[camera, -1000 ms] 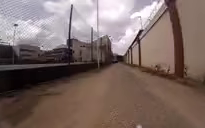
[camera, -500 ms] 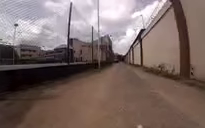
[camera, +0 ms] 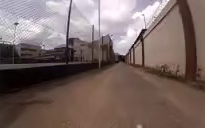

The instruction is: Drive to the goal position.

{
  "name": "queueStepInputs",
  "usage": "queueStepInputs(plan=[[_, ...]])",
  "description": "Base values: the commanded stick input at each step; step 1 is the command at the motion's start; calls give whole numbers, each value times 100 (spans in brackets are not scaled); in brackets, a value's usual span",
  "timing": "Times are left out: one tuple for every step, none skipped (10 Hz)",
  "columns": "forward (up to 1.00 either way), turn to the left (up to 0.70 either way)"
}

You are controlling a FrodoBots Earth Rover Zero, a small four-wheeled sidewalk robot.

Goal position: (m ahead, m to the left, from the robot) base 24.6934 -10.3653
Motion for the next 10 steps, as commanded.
queueStepInputs(plan=[[50,0],[50,0],[50,0],[50,0],[50,0],[50,0],[50,0],[50,0],[50,0],[50,0]])
